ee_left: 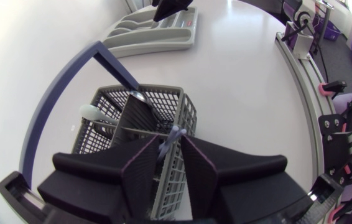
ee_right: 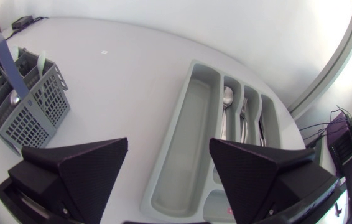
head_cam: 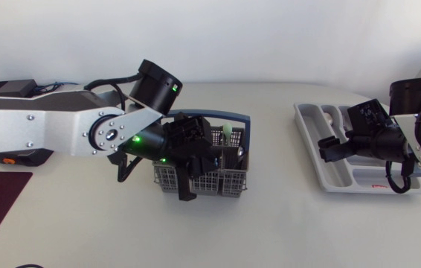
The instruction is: Unload the cutlery basket into the drawer organizer.
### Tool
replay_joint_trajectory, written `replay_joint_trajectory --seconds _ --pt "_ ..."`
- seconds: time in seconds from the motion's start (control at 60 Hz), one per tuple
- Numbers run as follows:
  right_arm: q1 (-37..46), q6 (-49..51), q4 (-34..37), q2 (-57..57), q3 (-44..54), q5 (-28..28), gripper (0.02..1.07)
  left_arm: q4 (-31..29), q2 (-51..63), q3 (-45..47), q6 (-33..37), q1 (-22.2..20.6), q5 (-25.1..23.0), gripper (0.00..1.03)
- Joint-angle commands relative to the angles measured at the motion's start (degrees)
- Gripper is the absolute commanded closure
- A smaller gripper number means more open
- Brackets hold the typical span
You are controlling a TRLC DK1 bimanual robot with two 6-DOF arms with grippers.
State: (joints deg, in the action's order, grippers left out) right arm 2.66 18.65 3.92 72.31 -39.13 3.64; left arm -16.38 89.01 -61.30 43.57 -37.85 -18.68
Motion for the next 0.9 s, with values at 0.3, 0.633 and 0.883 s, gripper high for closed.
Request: replay_joint_trajectory --seconds 0.3,0.633,0.883 --pt "-0.8 1.4 -1.0 -1.1 2.3 -1.0 0.13 0.6 2.3 -1.9 1.3 0.3 -2.8 0.84" --pt "-0.8 1.8 -1.0 -1.5 2.8 -1.1 0.13 0.6 2.3 -2.0 0.8 0.2 -2.9 1.00" --pt "-1.0 1.9 -0.7 -2.4 3.2 -1.0 0.13 -1.1 1.1 -4.3 -1.3 1.1 -5.4 1.00"
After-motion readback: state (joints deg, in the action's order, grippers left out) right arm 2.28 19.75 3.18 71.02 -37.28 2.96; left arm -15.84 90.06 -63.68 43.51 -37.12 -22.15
